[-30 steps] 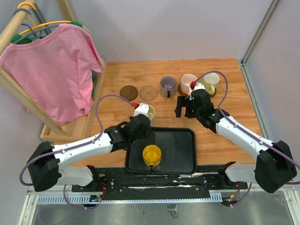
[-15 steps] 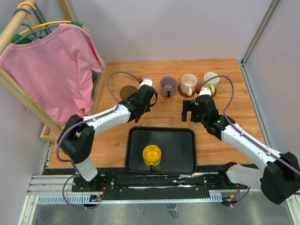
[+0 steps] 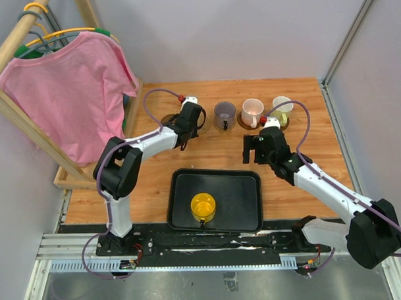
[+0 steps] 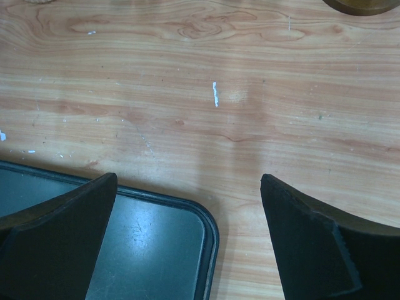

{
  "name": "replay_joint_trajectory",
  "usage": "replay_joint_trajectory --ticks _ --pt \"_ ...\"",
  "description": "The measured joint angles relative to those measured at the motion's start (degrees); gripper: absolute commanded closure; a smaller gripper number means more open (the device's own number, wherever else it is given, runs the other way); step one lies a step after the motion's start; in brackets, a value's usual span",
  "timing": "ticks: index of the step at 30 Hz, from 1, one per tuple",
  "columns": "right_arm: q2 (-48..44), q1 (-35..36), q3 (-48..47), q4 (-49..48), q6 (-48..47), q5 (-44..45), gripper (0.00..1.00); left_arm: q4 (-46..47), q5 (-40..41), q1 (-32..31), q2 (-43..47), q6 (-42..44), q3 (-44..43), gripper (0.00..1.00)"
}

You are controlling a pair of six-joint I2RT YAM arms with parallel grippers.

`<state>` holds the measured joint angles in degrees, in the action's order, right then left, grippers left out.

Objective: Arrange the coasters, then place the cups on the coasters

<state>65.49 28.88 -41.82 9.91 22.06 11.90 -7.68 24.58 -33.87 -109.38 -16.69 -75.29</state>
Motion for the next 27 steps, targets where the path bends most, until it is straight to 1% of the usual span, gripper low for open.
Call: replay_joint_trajectory --ticks 10,17,27 --pt "1.09 0.00 0.00 0.00 -0.02 -0.35 0.01 0.76 -2.58 0.31 -2.67 -0.31 -3.39 1.00" --pt "1.55 0.00 0.00 -0.02 -0.02 -1.01 0.01 2.21 -3.91 0.31 -3.04 -0.52 -3.48 1.00" --pt "1.73 0.00 0.00 -0.04 -0.02 -1.40 0.01 3.06 -4.74 0.31 -5.77 -1.64 -3.48 0.99"
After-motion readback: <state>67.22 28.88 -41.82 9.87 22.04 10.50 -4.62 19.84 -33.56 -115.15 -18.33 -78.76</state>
